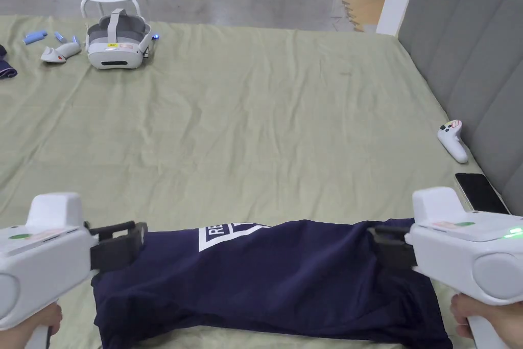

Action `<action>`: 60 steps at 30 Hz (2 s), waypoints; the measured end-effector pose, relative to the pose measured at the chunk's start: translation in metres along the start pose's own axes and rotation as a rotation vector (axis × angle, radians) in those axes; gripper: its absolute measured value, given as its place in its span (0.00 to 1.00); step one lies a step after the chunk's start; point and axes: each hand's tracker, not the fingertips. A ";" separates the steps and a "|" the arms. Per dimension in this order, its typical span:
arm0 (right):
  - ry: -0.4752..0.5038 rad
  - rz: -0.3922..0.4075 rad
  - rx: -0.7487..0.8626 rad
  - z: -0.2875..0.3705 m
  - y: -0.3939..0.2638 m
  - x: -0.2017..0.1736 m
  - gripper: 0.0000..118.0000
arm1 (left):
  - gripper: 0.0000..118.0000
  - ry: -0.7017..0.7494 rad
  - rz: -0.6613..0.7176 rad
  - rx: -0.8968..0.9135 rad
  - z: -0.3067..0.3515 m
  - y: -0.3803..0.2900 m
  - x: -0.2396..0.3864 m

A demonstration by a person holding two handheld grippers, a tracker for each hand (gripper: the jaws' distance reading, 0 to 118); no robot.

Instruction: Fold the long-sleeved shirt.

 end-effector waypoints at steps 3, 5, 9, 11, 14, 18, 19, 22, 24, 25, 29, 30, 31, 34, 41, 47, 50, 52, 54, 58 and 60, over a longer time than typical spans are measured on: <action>-0.016 -0.044 0.007 -0.012 0.005 -0.014 0.04 | 0.04 -0.009 -0.021 0.033 -0.017 -0.007 0.018; -0.012 -0.021 0.006 -0.022 0.008 -0.020 0.00 | 0.02 0.007 -0.030 0.021 -0.029 -0.008 0.023; -0.017 -0.025 -0.012 -0.030 0.014 -0.025 0.00 | 0.03 0.006 -0.022 -0.001 -0.035 -0.006 0.015; -0.011 -0.028 -0.005 -0.027 0.013 -0.026 0.00 | 0.27 -0.037 0.062 0.007 -0.032 -0.003 -0.003; 0.033 -0.048 -0.007 -0.025 0.014 -0.024 0.00 | 0.87 -0.106 0.200 -0.023 -0.037 -0.004 -0.046; 0.067 -0.033 -0.026 -0.031 0.011 -0.029 0.00 | 0.93 -0.183 0.388 -0.107 -0.049 -0.022 -0.107; 0.078 -0.033 -0.032 -0.031 0.009 -0.031 0.00 | 0.93 -0.153 0.443 -0.123 -0.051 -0.029 -0.119; 0.109 -0.047 -0.043 -0.035 0.004 -0.036 0.00 | 0.93 -0.161 0.542 -0.143 -0.055 -0.048 -0.150; 0.130 -0.055 -0.049 -0.035 0.002 -0.040 0.00 | 0.93 -0.247 0.634 -0.161 -0.062 -0.063 -0.165; 0.137 -0.052 -0.056 -0.036 0.002 -0.042 0.00 | 0.93 -0.280 0.673 -0.176 -0.064 -0.068 -0.168; 0.152 -0.030 -0.068 -0.039 0.000 -0.049 0.00 | 0.93 -0.315 0.746 -0.195 -0.086 -0.083 -0.162; 0.155 -0.031 -0.068 -0.039 0.001 -0.050 0.00 | 0.93 -0.318 0.756 -0.198 -0.094 -0.085 -0.157; 0.160 -0.035 -0.067 -0.039 0.001 -0.050 0.00 | 0.93 -0.329 0.744 -0.204 -0.101 -0.088 -0.154; 0.191 -0.062 -0.061 -0.041 0.001 -0.045 0.00 | 0.93 -0.430 0.742 -0.171 -0.117 -0.084 -0.134; 0.193 -0.054 -0.055 -0.034 0.003 -0.047 0.00 | 0.94 -0.624 0.731 -0.247 -0.152 -0.076 -0.063; 0.193 -0.060 -0.061 -0.030 0.001 -0.045 0.00 | 0.30 -0.433 0.556 -0.253 -0.146 -0.066 -0.077; 0.185 -0.068 -0.061 -0.027 -0.001 -0.043 0.00 | 0.28 -0.469 0.544 -0.193 -0.131 -0.060 -0.081; 0.183 -0.074 -0.061 -0.025 -0.001 -0.042 0.00 | 0.27 -0.455 0.546 -0.165 -0.125 -0.054 -0.089; 0.179 -0.073 -0.061 -0.024 0.000 -0.042 0.00 | 0.27 -0.466 0.536 -0.164 -0.121 -0.049 -0.098; 0.178 -0.067 -0.057 -0.025 0.002 -0.042 0.00 | 0.27 -0.404 0.503 -0.153 -0.107 -0.037 -0.129; 0.179 -0.066 -0.056 -0.026 0.002 -0.042 0.00 | 0.26 -0.354 0.502 -0.133 -0.094 -0.032 -0.153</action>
